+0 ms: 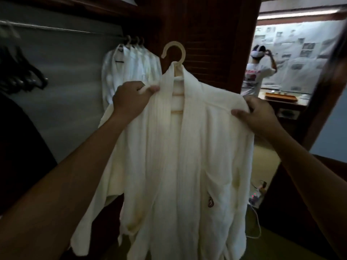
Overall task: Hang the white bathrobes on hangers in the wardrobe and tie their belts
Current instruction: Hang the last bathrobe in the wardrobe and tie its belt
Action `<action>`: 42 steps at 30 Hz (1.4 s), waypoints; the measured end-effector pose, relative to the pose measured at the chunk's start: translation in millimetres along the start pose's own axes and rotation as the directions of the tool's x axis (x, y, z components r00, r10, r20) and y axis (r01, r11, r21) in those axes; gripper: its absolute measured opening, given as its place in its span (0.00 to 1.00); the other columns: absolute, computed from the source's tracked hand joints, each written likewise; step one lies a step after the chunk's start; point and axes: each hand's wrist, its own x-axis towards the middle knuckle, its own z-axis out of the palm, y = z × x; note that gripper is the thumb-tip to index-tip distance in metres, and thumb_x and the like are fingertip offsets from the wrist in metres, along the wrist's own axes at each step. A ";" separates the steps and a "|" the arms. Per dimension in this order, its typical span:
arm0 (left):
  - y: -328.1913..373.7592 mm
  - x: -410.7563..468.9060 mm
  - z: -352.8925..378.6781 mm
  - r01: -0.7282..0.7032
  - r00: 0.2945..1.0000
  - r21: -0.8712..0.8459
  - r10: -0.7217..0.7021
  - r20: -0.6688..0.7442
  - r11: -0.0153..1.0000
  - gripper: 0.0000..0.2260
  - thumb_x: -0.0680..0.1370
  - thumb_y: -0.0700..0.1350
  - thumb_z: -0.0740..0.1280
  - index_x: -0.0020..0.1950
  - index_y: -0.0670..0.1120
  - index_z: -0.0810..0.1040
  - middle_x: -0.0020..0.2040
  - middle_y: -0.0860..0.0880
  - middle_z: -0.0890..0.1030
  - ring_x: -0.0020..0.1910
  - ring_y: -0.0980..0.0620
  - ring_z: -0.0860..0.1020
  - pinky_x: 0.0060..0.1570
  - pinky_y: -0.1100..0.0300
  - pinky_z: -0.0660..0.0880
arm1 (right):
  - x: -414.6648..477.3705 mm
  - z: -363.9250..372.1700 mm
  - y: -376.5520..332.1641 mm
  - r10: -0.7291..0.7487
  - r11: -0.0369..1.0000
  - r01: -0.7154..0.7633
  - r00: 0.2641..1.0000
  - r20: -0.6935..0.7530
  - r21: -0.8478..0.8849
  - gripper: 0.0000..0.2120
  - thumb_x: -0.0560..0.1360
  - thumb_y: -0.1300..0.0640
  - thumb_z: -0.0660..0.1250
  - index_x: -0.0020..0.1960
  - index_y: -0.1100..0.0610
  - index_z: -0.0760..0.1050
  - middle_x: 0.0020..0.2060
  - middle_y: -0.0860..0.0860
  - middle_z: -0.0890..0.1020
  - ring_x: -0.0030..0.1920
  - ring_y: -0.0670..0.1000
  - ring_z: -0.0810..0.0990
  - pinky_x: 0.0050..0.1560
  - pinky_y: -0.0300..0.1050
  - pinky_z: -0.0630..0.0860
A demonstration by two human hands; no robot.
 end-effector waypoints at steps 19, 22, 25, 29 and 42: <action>-227.9 156.0 40.7 0.281 0.953 -0.039 -0.284 -0.108 0.959 0.28 0.72 0.67 0.71 0.29 0.46 0.65 0.28 0.54 0.61 0.28 0.53 0.60 0.33 0.54 0.57 | 271.3 246.4 -28.0 -0.240 0.968 0.223 0.958 0.158 0.117 0.11 0.84 0.46 0.60 0.56 0.52 0.75 0.49 0.49 0.79 0.46 0.48 0.78 0.41 0.44 0.71; -273.9 206.9 49.7 0.286 0.956 -0.130 -0.293 -0.036 0.949 0.25 0.71 0.67 0.72 0.30 0.48 0.71 0.29 0.53 0.62 0.28 0.54 0.60 0.33 0.55 0.56 | 321.8 287.4 -64.0 -0.335 0.941 0.324 0.932 0.141 0.097 0.11 0.82 0.45 0.62 0.59 0.51 0.73 0.51 0.48 0.78 0.48 0.49 0.77 0.43 0.46 0.73; -303.1 255.4 63.2 0.272 0.962 -0.155 -0.269 0.036 0.950 0.26 0.70 0.66 0.73 0.29 0.48 0.69 0.28 0.53 0.62 0.29 0.54 0.61 0.33 0.55 0.56 | 362.1 327.8 -103.6 -0.466 0.877 0.480 0.864 0.192 -0.033 0.12 0.83 0.44 0.60 0.54 0.51 0.74 0.47 0.51 0.79 0.45 0.53 0.78 0.47 0.54 0.76; -335.2 308.0 79.8 0.248 0.969 -0.165 -0.242 0.054 0.955 0.26 0.70 0.66 0.73 0.30 0.49 0.67 0.29 0.53 0.62 0.29 0.55 0.61 0.33 0.54 0.56 | 411.6 371.4 -131.7 -0.500 0.851 0.517 0.852 0.157 -0.096 0.13 0.83 0.44 0.54 0.47 0.50 0.70 0.38 0.52 0.77 0.38 0.58 0.77 0.41 0.57 0.77; -456.1 468.0 118.9 0.164 0.984 0.151 -0.152 -0.090 0.975 0.23 0.76 0.68 0.64 0.38 0.49 0.75 0.29 0.56 0.73 0.33 0.54 0.72 0.36 0.54 0.67 | 587.7 469.5 -173.5 -0.569 0.820 0.571 0.810 0.141 0.033 0.14 0.83 0.48 0.62 0.48 0.55 0.81 0.42 0.48 0.81 0.42 0.49 0.78 0.38 0.41 0.70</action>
